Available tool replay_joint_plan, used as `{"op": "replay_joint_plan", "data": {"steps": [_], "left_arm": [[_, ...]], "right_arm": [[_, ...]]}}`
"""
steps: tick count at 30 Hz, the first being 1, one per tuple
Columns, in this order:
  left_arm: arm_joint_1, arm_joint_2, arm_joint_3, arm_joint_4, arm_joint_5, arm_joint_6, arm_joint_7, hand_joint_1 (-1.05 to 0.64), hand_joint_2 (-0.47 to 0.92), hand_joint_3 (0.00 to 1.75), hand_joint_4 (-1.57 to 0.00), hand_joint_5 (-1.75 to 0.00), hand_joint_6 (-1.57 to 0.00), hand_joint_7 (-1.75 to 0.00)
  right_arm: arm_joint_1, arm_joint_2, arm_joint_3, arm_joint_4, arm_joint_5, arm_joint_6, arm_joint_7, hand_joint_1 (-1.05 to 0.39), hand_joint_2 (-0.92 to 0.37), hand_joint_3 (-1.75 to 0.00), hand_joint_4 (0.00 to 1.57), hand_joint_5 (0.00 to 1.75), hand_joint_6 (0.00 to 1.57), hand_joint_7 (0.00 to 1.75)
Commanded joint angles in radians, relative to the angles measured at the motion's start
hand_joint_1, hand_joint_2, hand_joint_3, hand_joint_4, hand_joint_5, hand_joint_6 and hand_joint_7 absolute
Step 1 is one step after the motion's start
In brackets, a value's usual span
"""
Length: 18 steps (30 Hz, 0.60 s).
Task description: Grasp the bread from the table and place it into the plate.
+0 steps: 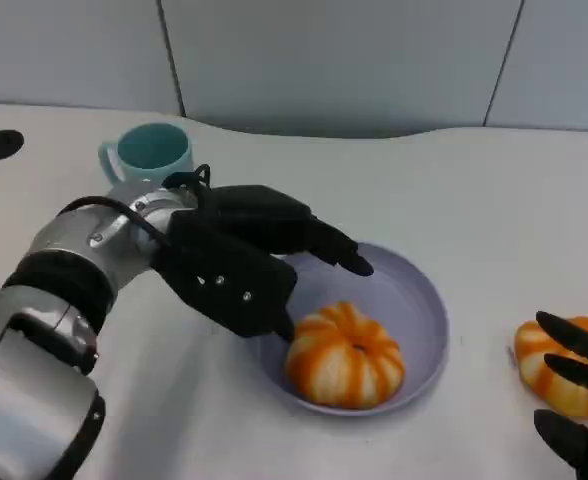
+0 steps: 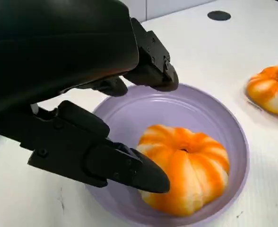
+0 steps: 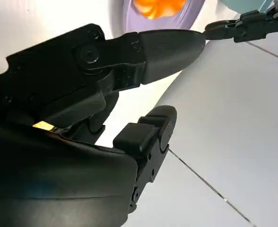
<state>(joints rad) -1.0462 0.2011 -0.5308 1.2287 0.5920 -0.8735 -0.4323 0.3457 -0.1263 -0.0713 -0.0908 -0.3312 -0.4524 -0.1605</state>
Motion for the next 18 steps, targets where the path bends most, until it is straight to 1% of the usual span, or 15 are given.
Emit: {"op": "replay_joint_plan", "data": {"steps": [1,3,6,10,11,13,15,18], "left_arm": [[-0.02,0.018,0.007,-0.008,-0.012,0.0,-0.019,-0.85,0.92,0.12,-0.14,-0.18,-0.32,0.0],[-0.023,0.023,0.006,-0.013,-0.01,-0.003,-0.016,-0.84,0.92,0.13,-0.14,-0.17,-0.32,0.0],[-0.023,0.048,0.025,-0.028,-0.031,-0.021,-0.019,-0.85,0.92,0.16,-0.14,-0.16,-0.31,0.0],[0.023,0.087,0.122,-0.042,-0.166,-0.069,-0.096,-0.79,0.92,0.15,-0.18,-0.17,-0.33,-0.01],[0.039,0.094,0.149,-0.043,-0.21,-0.074,-0.129,-0.78,0.92,0.15,-0.19,-0.18,-0.33,-0.01],[0.091,0.109,0.238,-0.048,-0.357,-0.069,-0.247,-0.75,0.92,0.16,-0.21,-0.18,-0.33,-0.01],[0.149,0.114,0.326,-0.072,-0.504,-0.029,-0.367,-0.73,0.92,0.17,-0.22,-0.18,-0.34,-0.01],[0.219,0.139,0.399,-0.133,-0.616,0.065,-0.467,-0.74,0.92,0.19,-0.23,-0.19,-0.32,-0.01]], "right_arm": [[0.002,-0.008,-0.008,0.002,0.008,-0.009,-0.009,-0.34,-0.92,-0.31,0.87,0.01,0.69,0.0],[0.004,-0.007,-0.009,0.0,0.006,-0.008,-0.009,-0.34,-0.92,-0.31,0.87,0.01,0.69,0.0],[0.005,-0.007,-0.008,-0.005,0.007,-0.001,-0.006,-0.34,-0.92,-0.32,0.87,0.01,0.69,0.0],[0.003,-0.008,-0.009,0.001,0.014,-0.009,-0.006,-0.34,-0.92,-0.32,0.88,0.01,0.69,0.0],[0.003,-0.009,-0.009,0.0,0.013,-0.006,-0.005,-0.34,-0.92,-0.32,0.88,0.01,0.69,0.0],[0.003,-0.01,-0.01,-0.001,0.011,-0.005,-0.005,-0.34,-0.92,-0.32,0.87,0.01,0.69,0.0],[0.001,-0.011,-0.011,0.001,0.015,-0.008,-0.004,-0.34,-0.92,-0.32,0.87,0.01,0.69,0.0],[0.0,-0.013,-0.013,0.005,0.02,-0.009,-0.003,-0.34,-0.92,-0.32,0.88,0.01,0.69,0.0]]}}
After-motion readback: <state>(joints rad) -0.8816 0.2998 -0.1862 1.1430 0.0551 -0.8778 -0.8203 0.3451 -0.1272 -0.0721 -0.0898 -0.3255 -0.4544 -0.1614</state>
